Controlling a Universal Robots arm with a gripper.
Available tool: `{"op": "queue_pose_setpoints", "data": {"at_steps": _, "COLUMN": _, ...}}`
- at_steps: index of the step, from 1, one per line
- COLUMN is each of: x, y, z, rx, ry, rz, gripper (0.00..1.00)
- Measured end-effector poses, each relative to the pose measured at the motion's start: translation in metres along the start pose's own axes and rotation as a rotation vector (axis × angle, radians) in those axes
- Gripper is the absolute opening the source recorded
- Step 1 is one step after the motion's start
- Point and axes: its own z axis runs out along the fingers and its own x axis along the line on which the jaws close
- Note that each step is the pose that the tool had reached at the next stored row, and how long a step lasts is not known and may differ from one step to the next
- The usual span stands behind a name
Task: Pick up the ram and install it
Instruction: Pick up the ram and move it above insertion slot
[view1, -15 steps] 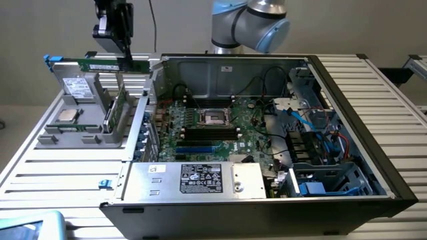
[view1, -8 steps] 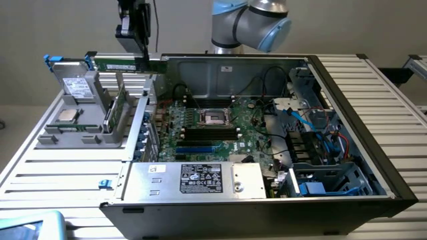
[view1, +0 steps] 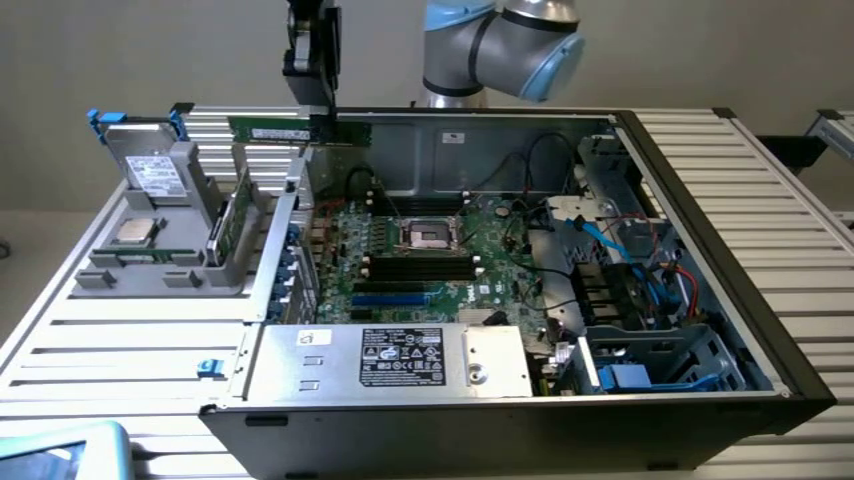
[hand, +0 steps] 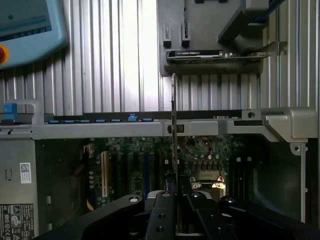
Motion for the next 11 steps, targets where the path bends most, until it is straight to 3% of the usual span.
{"op": "queue_pose_setpoints", "data": {"at_steps": 7, "x": -0.001, "y": -0.0319, "z": 0.0005, "rx": 0.0001, "ry": 0.0011, "rz": 0.000, "gripper": 0.14}}
{"op": "queue_pose_setpoints", "data": {"at_steps": 11, "x": -0.004, "y": -0.0499, "z": 0.0022, "rx": 0.0053, "ry": 0.0034, "rz": 0.000, "gripper": 0.14}}
